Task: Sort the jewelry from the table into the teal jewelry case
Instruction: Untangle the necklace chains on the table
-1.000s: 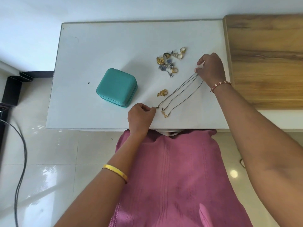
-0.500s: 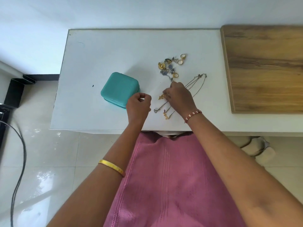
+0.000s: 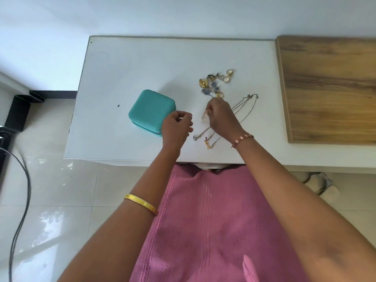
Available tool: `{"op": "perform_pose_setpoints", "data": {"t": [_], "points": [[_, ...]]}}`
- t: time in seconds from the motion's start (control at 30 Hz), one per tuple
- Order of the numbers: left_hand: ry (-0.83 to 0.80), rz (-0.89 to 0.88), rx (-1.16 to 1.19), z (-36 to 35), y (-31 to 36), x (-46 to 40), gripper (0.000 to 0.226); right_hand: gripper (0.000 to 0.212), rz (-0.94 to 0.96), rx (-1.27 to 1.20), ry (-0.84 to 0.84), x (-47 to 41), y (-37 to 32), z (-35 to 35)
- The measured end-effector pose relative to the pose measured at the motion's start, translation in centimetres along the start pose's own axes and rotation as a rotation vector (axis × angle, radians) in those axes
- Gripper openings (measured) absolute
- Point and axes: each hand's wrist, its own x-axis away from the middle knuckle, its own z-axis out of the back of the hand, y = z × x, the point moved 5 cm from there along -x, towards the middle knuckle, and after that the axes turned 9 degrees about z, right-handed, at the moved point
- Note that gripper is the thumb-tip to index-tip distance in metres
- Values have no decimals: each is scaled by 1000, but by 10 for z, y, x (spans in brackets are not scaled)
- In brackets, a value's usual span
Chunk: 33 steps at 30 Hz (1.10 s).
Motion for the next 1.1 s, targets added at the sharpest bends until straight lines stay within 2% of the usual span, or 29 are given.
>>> {"op": "perform_pose_setpoints", "data": {"t": [0.13,0.17,0.23,0.33,0.43,0.67,0.83,0.97,1.1], "points": [[-73,-71,-23,-4,10,2,24,12,-200,-734,72,9,-18,25],[-108,-96,-15,-7,14,4,27,15,-201,-851,65,13,-25,30],[-207,-121,29,-13,22,11,27,17,-151,-912,48,20,-38,41],[-337,-97,127,-18,25,21,21,13,-89,-803,41,29,-49,54],[-402,-64,195,-18,24,28,22,7,-59,-681,-12,34,-53,64],[-231,-149,-74,-1,27,36,20,16,-16,-323,44,49,-54,85],[-203,-211,-143,9,35,41,22,19,35,-115,97,57,-56,98],[-231,-171,-89,23,34,36,27,29,41,23,136,57,-43,104],[-243,-130,44,34,38,33,32,38,-33,85,116,56,-20,103]]}}
